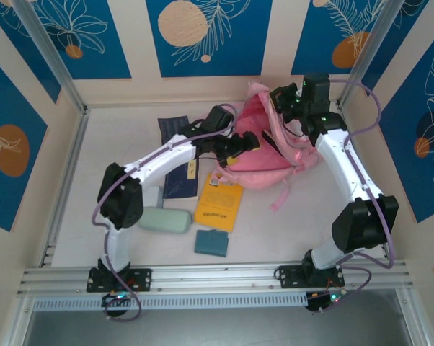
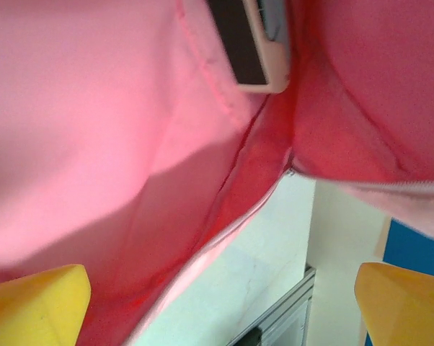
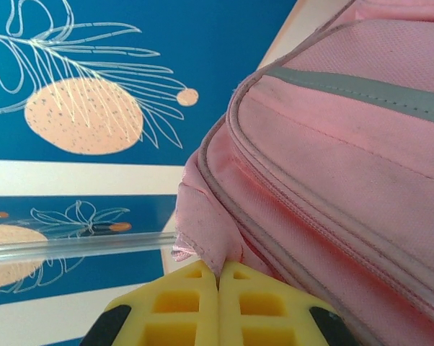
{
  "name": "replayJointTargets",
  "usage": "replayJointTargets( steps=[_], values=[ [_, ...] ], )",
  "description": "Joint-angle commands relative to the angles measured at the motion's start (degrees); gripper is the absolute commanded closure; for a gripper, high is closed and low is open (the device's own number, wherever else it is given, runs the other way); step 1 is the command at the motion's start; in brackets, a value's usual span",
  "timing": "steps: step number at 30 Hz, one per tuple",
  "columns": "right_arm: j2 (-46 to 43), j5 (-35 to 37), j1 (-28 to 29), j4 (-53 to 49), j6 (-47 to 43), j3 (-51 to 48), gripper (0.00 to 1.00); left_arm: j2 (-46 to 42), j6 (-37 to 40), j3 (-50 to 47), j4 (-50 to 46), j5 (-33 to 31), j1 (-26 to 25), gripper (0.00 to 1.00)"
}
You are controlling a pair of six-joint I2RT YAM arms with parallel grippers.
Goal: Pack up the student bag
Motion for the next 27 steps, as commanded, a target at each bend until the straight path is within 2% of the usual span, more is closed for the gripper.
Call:
replayJointTargets(
  steps=[1, 6, 9, 15, 18, 19, 22, 27],
  values=[
    [-1.9, 0.0, 0.6, 2.1, -3.6, -1.9, 1.0, -5.9, 1.9, -5.6, -4.0, -1.2, 2.1, 0.07],
    [-2.6, 0.9, 5.0, 1.1, -7.8, -3.8, 1.0, -16.9, 1.7, -11.8, -10.9, -9.7, 2.9, 0.08],
    [-3.0, 2.7, 7.6, -1.0, -9.8, -4.2, 1.0, -23.8, -3.4, -17.9, -16.8, -15.1, 4.3, 0.07],
    [-4.1, 5.2, 12.7, -1.9, -14.4, -5.8, 1.0, -40.0, -15.8, -35.9, -18.2, -17.7, 7.1, 0.05],
    [-4.1, 7.2, 15.6, -5.0, -20.1, -4.2, 1.0, -45.3, -16.3, -38.1, -23.5, -21.9, 7.7, 0.04],
    [-4.1, 8.4, 16.6, -6.3, -22.2, -3.4, 1.0, -46.3, -16.6, -38.0, -26.8, -23.2, 8.0, 0.0],
    [-4.0, 10.0, 18.8, -9.8, -25.9, -1.1, 1.0, -48.6, -18.6, -39.6, -31.7, -23.8, 9.1, 0.0],
    [-4.5, 14.1, 21.1, -13.7, -24.5, 0.7, 1.0, -53.9, -24.4, -47.0, -30.6, -22.0, 9.8, 0.0]
  ],
)
